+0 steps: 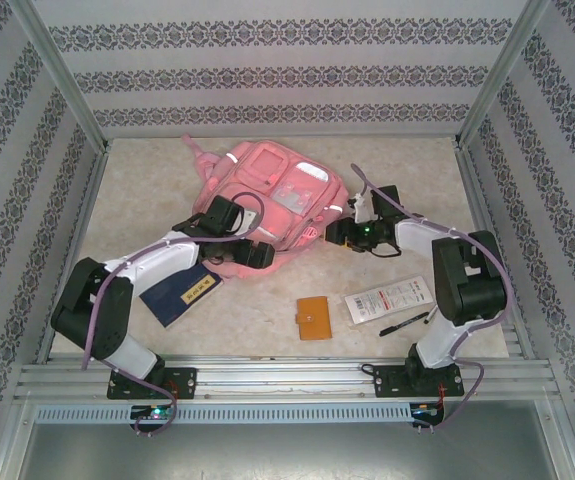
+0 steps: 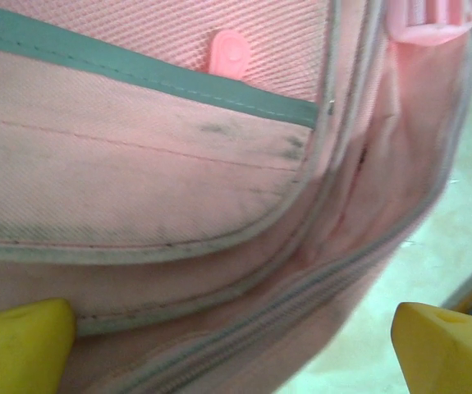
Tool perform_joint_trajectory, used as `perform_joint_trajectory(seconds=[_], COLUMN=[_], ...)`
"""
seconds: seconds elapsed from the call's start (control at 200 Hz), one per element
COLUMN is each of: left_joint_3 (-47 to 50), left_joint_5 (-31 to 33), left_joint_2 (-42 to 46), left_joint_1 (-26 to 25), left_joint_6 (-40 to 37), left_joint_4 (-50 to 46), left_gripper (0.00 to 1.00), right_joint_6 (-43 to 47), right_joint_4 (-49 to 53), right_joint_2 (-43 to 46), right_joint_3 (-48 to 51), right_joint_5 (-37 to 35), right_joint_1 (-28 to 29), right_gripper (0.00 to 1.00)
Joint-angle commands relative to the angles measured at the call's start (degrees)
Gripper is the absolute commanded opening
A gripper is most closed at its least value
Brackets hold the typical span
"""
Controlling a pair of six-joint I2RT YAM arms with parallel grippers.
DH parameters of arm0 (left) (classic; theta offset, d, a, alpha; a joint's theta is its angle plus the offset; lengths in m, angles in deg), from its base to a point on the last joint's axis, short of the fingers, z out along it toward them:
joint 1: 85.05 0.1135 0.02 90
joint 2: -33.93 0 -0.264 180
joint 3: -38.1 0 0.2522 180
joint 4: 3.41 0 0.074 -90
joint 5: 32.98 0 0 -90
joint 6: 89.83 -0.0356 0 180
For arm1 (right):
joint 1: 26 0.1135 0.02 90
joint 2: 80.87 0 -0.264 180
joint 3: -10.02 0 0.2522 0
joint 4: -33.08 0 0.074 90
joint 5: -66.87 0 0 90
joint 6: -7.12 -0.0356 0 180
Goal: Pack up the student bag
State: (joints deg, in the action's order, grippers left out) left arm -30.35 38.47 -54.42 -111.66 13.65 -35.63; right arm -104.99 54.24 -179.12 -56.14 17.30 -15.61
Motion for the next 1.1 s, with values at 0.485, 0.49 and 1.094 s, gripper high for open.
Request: perform_joint_trajectory(seconds=[0.485,0.49,1.094], left_joint_3=[-0.7,-0.7,-0.8], left_joint_5=[3.9,3.9,5.0], left_joint_2=[3.2,3.0,-5.5], left_joint_1=[14.4,14.4,14.9], left_joint_6=[17.3,17.2,14.7], left_joint_4=[-13.9,-13.8,-10.0], left_gripper=[0.97,0.97,0.92], right_joint_6=[15.2,15.2,22.5], right_joint_4=[-3.4,-3.5,-8.0], right_joint_2=[-4.7,-4.8,-2.7], right_joint_3=[-4.2,-4.3,-2.1], right_joint_5=[-13.9,-13.9,-4.6], right_joint_1=[8.2,8.2,8.1], right_gripper=[0.53,0.53,0.0])
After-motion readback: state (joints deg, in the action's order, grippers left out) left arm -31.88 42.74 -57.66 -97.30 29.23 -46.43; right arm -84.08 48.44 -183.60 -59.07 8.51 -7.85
